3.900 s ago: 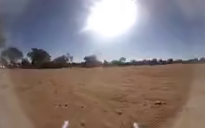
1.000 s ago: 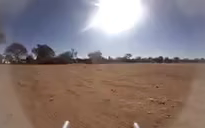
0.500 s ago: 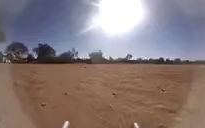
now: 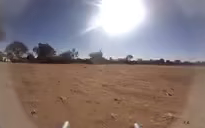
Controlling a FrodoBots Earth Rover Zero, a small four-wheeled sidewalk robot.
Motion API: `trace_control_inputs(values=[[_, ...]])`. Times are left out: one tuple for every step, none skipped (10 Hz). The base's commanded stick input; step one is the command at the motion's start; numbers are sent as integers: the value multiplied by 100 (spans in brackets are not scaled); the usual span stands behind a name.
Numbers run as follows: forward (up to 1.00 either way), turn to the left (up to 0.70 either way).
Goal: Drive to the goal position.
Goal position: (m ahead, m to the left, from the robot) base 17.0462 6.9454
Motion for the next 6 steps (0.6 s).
trace_control_inputs(values=[[50, 0], [50, 0], [50, 0], [50, 0], [50, 0], [50, 0]])
